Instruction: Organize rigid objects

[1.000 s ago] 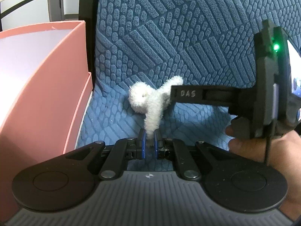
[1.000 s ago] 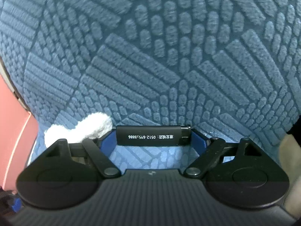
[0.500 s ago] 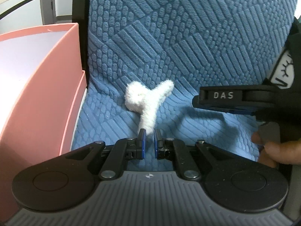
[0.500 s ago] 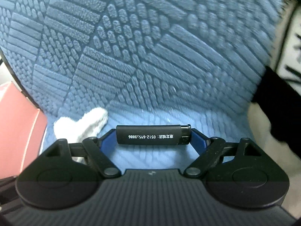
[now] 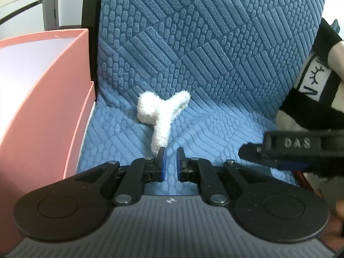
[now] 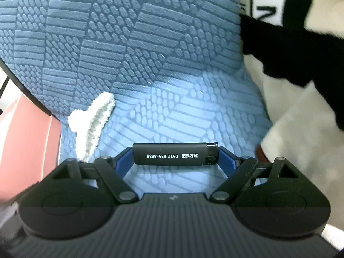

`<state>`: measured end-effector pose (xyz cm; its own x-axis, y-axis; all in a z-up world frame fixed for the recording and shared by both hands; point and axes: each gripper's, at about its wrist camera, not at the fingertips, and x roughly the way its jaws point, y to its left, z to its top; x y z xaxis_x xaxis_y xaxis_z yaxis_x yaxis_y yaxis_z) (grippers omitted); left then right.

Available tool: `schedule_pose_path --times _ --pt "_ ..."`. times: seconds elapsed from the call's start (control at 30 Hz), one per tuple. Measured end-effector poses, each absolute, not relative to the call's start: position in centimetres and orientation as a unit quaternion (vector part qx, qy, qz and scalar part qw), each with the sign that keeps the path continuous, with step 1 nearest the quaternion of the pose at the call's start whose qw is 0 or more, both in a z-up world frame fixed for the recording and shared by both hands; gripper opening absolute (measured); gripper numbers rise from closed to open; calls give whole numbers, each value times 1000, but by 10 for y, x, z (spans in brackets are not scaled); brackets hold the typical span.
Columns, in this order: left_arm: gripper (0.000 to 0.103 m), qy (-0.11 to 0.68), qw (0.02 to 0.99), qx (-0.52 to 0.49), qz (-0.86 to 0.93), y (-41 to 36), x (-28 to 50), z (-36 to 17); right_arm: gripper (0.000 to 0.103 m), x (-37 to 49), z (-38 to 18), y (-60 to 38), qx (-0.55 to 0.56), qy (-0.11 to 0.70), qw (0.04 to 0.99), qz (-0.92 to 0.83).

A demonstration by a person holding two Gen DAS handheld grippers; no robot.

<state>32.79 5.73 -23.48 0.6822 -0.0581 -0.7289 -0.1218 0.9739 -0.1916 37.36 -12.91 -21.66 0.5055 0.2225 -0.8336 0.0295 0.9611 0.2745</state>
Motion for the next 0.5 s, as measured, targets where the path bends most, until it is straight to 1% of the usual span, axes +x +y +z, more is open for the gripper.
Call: schedule_pose_path --times 0.03,0.07,0.1,0.13,0.17,0.33,0.37,0.4,0.47,0.5 --pt "15 400 910 -112 18 57 331 -235 86 372 -218 -129 129 494 858 56" --pt "29 403 909 -106 22 56 333 -236 86 371 -218 -129 132 494 857 57" --pt "50 407 907 -101 33 55 336 -238 86 371 -216 -130 135 494 857 57" --pt "55 405 908 -98 46 54 337 -241 86 372 -215 -132 136 494 857 58" --pt "56 402 909 -98 57 54 338 -243 86 372 -215 -132 136 493 857 58" --pt "55 400 906 -107 86 60 346 -253 86 375 -217 -129 138 493 857 58" --pt "51 398 906 -110 92 62 347 -254 86 376 -218 -129 140 494 856 57" --pt "43 393 907 -111 101 63 347 -254 86 376 -217 -131 142 495 855 57" --pt "34 387 909 -109 109 64 348 -254 86 377 -217 -132 143 496 854 58" --pt "28 388 909 -107 104 63 351 -255 86 377 -217 -133 140 497 854 57"
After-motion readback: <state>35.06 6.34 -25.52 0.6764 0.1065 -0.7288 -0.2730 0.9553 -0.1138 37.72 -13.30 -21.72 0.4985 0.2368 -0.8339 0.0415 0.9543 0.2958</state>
